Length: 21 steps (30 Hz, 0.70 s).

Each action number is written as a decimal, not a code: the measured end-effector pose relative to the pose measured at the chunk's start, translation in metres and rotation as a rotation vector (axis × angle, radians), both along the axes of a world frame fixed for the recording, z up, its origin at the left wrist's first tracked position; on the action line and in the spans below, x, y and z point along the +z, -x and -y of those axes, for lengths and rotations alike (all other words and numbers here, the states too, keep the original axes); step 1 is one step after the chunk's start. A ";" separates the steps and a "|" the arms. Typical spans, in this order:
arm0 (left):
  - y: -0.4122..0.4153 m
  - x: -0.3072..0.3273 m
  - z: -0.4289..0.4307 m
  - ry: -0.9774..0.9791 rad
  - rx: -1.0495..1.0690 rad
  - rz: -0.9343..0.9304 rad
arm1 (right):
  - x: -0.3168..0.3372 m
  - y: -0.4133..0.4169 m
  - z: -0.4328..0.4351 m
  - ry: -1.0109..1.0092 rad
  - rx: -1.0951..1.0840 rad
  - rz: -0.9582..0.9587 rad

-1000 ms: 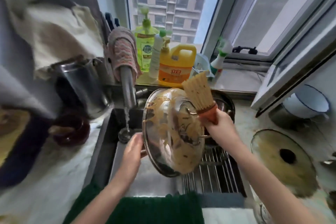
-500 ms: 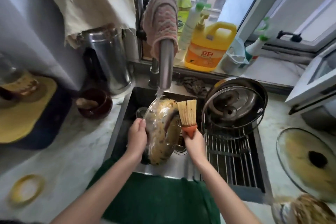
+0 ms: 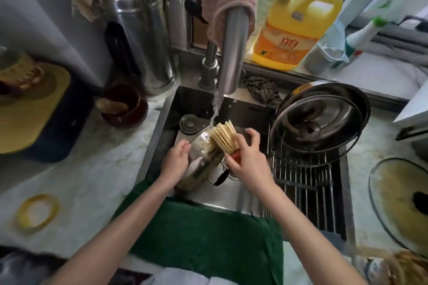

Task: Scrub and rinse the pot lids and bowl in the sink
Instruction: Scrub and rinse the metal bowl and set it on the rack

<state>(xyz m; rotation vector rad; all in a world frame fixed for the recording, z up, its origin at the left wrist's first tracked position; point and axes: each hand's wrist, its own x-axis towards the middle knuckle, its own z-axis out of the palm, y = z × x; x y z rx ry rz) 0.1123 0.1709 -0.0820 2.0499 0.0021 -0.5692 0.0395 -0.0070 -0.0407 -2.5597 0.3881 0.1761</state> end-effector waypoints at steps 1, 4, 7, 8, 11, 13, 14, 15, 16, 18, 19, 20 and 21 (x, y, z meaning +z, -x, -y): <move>0.001 -0.001 0.000 -0.013 -0.008 0.015 | 0.000 -0.005 -0.007 0.127 0.093 0.029; 0.001 -0.001 0.000 -0.023 0.010 0.038 | -0.001 -0.009 -0.028 0.402 0.405 0.158; -0.002 -0.002 0.000 -0.039 0.052 0.048 | -0.002 -0.031 -0.020 0.432 0.468 0.104; -0.003 -0.001 0.001 -0.053 0.057 0.040 | -0.003 -0.043 -0.013 0.442 0.383 0.079; -0.006 0.000 0.006 -0.156 0.064 0.025 | 0.000 -0.055 -0.012 0.440 0.231 0.029; -0.008 -0.001 0.009 -0.188 0.082 0.051 | 0.000 -0.039 -0.031 0.423 0.409 0.060; -0.010 0.000 0.009 -0.197 0.084 0.063 | 0.000 -0.032 -0.037 0.441 0.510 0.084; -0.012 -0.001 0.009 -0.202 0.090 0.067 | 0.001 -0.030 -0.036 0.436 0.552 0.084; -0.013 -0.001 0.010 -0.198 0.104 0.062 | 0.002 -0.037 -0.031 0.418 0.517 0.072; -0.014 -0.001 0.010 -0.201 0.127 0.046 | 0.002 -0.056 -0.016 0.426 0.261 0.039; -0.014 -0.001 0.012 -0.214 0.129 0.044 | 0.000 -0.057 -0.012 0.444 0.199 0.016; -0.014 -0.002 0.012 -0.226 0.141 0.050 | -0.002 -0.053 -0.015 0.427 0.204 0.033; -0.015 -0.003 0.012 -0.234 0.152 0.054 | -0.003 -0.045 -0.023 0.386 0.280 0.062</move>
